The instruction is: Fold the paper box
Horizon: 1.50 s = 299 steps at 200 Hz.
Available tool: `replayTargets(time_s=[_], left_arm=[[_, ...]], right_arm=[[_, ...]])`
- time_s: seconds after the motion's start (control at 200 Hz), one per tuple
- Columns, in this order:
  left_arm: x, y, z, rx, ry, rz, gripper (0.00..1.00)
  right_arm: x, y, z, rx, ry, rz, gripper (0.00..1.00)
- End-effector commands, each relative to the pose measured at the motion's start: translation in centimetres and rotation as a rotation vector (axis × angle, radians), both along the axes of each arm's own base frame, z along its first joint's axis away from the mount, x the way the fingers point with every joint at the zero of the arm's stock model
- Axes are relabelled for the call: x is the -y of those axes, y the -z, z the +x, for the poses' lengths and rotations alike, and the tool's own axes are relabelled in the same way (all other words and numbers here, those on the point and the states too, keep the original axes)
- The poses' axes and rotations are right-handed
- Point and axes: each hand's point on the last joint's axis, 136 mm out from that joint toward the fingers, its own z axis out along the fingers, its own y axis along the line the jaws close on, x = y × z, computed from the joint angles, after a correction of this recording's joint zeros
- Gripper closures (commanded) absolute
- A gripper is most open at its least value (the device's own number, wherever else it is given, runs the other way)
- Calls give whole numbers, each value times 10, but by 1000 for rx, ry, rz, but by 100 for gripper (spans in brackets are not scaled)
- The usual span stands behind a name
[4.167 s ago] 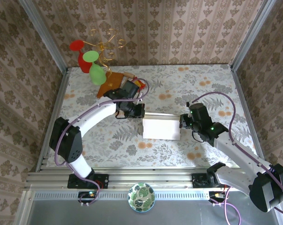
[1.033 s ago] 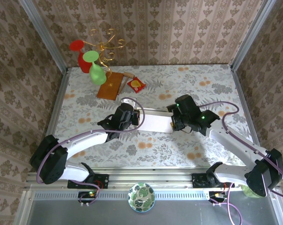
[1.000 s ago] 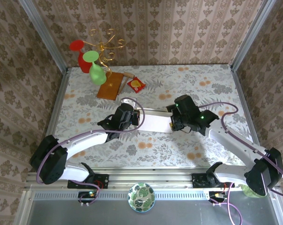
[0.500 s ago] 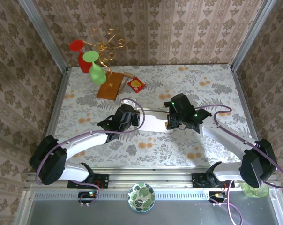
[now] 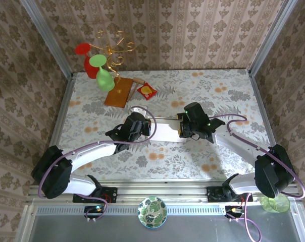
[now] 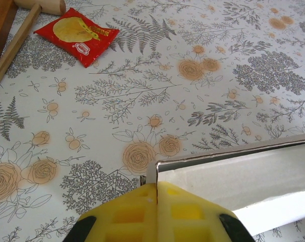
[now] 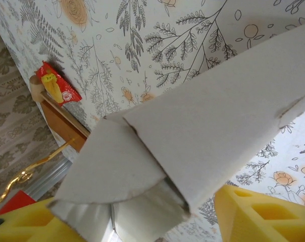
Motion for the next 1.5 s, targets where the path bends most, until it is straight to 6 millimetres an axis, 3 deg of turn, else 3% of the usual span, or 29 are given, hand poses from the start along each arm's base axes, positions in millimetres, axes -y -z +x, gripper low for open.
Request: replayTargets(time_s=[0.0, 0.145, 0.285, 0.415, 0.72, 0.83, 0.985, 1.265, 1.49], left_arm=[[-8, 28, -17, -86, 15, 63, 100], [-7, 27, -20, -93, 23, 44, 96], [-5, 19, -23, -108, 33, 7, 81], [-4, 12, -29, -137, 48, -53, 73], [-14, -30, -40, -210, 5, -256, 60], [-26, -46, -35, -289, -77, -365, 59], [-43, -37, -30, -573, -251, -473, 61], [-25, -44, -14, -789, -367, -567, 63], [-3, -51, -8, -852, -310, -544, 64]], right_arm=[[8, 15, -10, -36, -2, -29, 41], [10, 17, -11, -27, -18, -52, 46], [12, 16, -12, -10, -39, -77, 49], [13, 18, -13, 2, -53, -92, 50], [18, 19, -15, 27, -56, -111, 51], [17, 19, -15, 31, -61, -109, 52], [16, 18, -14, 38, -64, -112, 52], [16, 18, -15, 43, -66, -112, 52], [18, 17, -17, 47, -62, -114, 53]])
